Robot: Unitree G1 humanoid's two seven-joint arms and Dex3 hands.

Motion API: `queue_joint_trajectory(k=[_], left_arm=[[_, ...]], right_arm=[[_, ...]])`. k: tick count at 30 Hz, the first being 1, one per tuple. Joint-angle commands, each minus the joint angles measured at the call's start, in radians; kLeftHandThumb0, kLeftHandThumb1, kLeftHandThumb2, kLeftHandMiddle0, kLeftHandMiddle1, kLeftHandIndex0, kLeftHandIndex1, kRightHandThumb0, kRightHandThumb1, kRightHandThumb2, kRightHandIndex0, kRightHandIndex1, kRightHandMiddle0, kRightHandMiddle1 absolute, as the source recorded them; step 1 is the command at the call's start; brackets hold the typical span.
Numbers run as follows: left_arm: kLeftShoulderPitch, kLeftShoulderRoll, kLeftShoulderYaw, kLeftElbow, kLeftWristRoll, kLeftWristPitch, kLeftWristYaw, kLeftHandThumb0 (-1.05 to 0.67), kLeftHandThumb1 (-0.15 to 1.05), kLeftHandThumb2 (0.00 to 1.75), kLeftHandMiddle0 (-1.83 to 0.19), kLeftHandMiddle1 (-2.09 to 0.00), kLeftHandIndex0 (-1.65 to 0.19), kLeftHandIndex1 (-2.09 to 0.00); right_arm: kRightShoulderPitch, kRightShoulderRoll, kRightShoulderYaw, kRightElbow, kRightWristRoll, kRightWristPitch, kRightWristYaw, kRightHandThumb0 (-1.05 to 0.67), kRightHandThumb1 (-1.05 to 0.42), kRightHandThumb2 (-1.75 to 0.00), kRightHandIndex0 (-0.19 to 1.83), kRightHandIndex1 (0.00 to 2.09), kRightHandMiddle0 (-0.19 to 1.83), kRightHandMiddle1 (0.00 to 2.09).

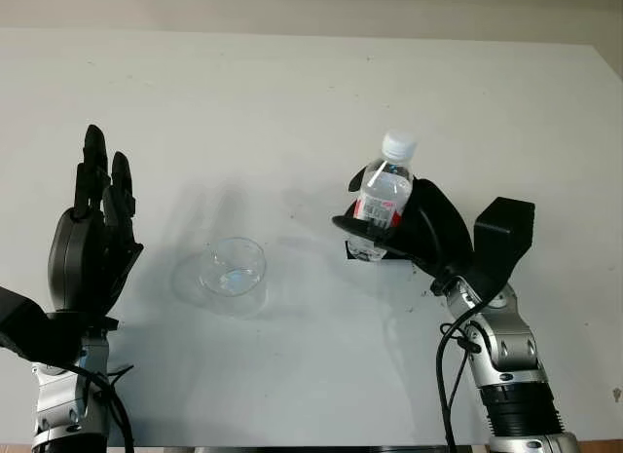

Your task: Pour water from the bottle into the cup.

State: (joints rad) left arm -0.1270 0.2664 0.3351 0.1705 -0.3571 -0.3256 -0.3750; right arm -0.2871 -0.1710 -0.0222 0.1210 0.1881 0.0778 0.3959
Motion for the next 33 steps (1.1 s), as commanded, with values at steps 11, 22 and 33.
queue_joint_trajectory(k=[11,22,33], left_arm=[[-0.016,0.012,0.005,0.007,-0.008,-0.006,-0.01,-0.68,1.05,0.75,0.19,0.0,0.19,0.0],[-0.014,0.008,0.003,0.015,-0.002,-0.01,-0.008,-0.68,1.05,0.74,0.19,0.0,0.19,0.0],[-0.007,0.006,-0.003,0.008,0.016,-0.011,0.008,-0.67,1.05,0.76,0.19,0.0,0.19,0.0]], right_arm=[[0.037,-0.139,0.06,0.053,-0.14,-0.276,0.124,-0.87,-0.9,-0.05,-0.19,0.04,-0.19,0.06],[0.037,-0.142,0.05,0.104,-0.133,-0.366,0.132,-0.98,-0.91,-0.06,-0.19,0.0,-0.19,0.0],[0.016,-0.073,-0.009,0.17,-0.026,-0.254,0.055,-0.99,-0.95,-0.07,-0.19,0.0,-0.19,0.0]])
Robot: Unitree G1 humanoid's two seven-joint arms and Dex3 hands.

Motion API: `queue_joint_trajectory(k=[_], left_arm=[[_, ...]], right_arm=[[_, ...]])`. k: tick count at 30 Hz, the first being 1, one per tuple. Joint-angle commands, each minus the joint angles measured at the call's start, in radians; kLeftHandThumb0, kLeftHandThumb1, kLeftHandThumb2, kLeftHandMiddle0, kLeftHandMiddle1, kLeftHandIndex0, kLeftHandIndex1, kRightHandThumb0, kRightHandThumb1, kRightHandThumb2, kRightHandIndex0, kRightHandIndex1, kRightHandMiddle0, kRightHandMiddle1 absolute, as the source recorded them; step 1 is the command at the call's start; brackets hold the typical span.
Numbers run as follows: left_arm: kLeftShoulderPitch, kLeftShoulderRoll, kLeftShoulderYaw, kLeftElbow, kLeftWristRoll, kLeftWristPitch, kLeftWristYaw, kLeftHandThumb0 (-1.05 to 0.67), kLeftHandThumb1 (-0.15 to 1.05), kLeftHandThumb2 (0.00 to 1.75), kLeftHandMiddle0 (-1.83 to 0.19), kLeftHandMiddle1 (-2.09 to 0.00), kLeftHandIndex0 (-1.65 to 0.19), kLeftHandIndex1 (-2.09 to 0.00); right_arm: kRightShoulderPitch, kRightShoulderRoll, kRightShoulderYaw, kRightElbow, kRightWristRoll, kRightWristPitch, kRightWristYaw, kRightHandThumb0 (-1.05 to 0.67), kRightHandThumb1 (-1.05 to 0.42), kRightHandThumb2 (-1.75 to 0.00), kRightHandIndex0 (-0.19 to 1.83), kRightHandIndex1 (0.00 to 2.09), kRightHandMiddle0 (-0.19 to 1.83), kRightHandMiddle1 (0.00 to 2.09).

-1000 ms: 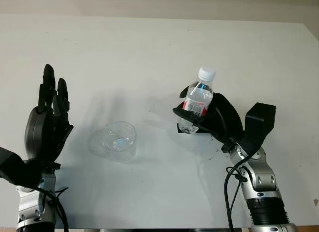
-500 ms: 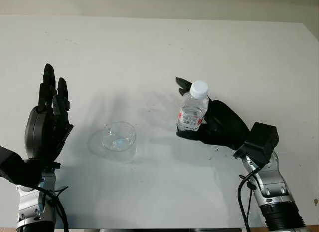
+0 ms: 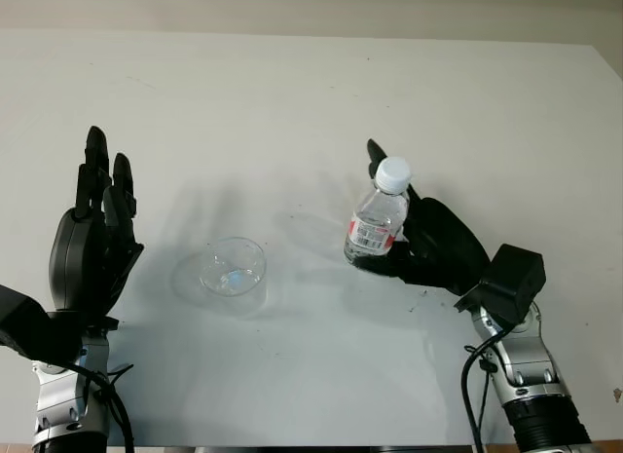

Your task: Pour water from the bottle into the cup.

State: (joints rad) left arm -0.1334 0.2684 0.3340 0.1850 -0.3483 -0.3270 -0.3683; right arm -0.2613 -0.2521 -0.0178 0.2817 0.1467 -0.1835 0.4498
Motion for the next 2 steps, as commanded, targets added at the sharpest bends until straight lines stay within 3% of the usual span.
queue_joint_trajectory(k=[1,2], left_arm=[[0.002,0.004,-0.002,-0.008,0.01,-0.012,0.002,-0.67,1.05,0.76,0.19,0.0,0.19,0.0],[0.005,0.003,-0.002,-0.009,0.011,-0.013,0.003,-0.67,1.05,0.77,0.19,0.0,0.19,0.0]], right_arm=[[-0.01,0.013,-0.016,0.014,0.021,0.011,0.001,-1.0,-0.96,-0.07,-0.19,0.0,-0.19,0.0],[-0.01,0.015,-0.017,0.016,0.025,0.013,0.0,-1.02,-0.97,-0.07,-0.19,0.0,-0.19,0.0]])
